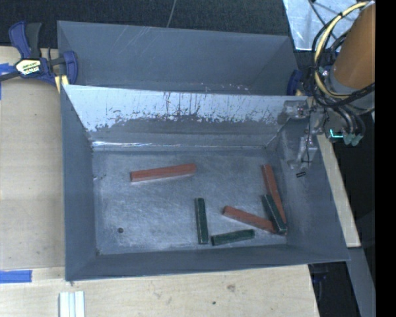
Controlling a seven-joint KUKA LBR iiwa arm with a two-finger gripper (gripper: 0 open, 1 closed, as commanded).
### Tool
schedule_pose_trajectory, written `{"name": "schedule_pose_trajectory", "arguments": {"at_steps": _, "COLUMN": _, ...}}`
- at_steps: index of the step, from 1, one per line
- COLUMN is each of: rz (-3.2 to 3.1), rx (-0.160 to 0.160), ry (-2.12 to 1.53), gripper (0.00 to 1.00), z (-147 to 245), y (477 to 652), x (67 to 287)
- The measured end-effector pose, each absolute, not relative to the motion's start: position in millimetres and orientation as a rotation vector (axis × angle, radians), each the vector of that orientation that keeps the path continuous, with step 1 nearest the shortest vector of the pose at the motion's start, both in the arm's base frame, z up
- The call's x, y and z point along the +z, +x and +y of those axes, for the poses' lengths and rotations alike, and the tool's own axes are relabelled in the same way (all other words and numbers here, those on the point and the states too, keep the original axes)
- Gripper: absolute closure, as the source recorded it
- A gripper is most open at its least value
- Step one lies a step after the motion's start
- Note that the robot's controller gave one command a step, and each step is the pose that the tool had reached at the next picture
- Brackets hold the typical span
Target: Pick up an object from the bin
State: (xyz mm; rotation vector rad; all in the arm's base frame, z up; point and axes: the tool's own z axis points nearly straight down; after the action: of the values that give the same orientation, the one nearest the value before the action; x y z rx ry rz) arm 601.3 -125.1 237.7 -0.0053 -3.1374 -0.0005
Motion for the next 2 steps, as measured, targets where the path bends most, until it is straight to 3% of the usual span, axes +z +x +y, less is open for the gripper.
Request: {"name": "schedule_pose_trajectory", "arguments": {"at_steps": 2, "rz": -3.15, "rx": 0.004, "ry": -0.002, "gripper": 0.0, "z": -112.9, "y": 586.1, "x": 188.9}}
